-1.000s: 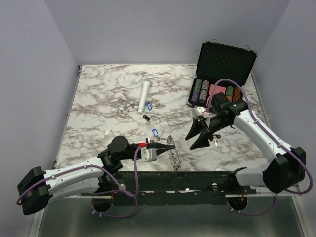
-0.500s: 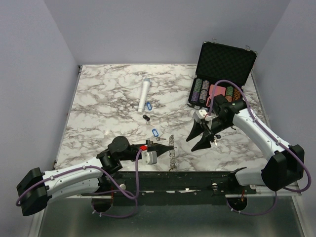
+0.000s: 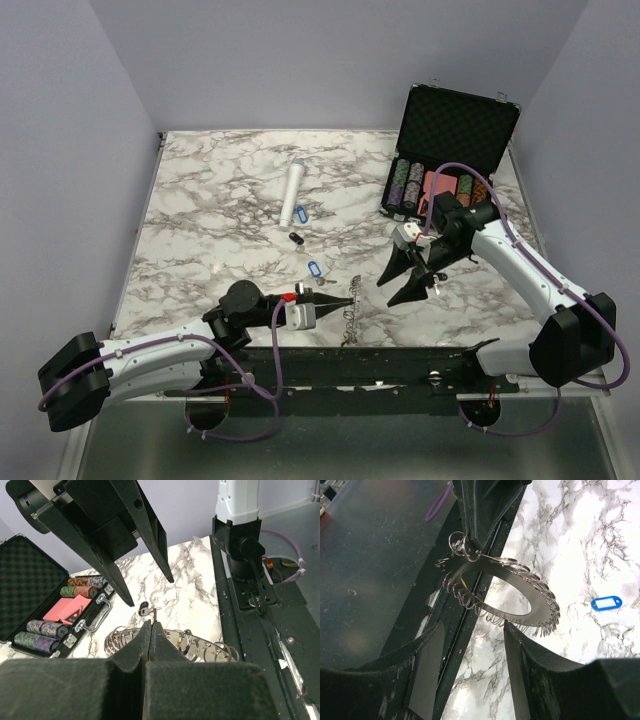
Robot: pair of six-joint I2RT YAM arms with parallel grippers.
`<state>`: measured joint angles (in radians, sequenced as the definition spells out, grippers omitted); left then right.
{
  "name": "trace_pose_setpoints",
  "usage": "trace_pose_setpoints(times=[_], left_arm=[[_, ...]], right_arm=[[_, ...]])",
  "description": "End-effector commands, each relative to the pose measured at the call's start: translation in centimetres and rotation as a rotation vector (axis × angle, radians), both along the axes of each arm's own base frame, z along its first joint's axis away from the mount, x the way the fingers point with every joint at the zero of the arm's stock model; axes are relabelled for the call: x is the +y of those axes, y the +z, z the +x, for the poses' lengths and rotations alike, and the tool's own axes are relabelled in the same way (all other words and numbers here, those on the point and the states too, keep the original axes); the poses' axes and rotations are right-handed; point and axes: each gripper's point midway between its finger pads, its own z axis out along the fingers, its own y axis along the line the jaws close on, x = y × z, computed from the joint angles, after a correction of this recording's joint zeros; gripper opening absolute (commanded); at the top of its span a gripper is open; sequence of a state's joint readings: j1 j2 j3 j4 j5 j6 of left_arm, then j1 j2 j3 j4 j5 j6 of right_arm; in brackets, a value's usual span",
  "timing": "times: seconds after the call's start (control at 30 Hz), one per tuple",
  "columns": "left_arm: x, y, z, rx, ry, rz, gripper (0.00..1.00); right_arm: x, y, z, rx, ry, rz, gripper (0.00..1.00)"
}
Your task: Put the keys on the keyring
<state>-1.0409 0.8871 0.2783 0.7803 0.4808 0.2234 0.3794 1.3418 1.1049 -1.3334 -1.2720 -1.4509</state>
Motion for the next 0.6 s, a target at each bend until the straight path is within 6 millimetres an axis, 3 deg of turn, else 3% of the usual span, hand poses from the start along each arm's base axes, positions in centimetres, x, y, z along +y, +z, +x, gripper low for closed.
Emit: trace_pose_setpoints(times=[0.0, 0.57], left_arm=[[0.3, 2.4, 0.1, 0.041, 0.016, -0.116, 0.00], [0.6, 2.0, 1.4, 0.258, 0.074, -0.164, 0.00]], right_arm=[[0.0, 0.1, -0.3, 0.019, 0.002, 0.020, 0.60], [0.1, 0.2, -0.4, 0.013, 0.004, 0.029, 0.60]])
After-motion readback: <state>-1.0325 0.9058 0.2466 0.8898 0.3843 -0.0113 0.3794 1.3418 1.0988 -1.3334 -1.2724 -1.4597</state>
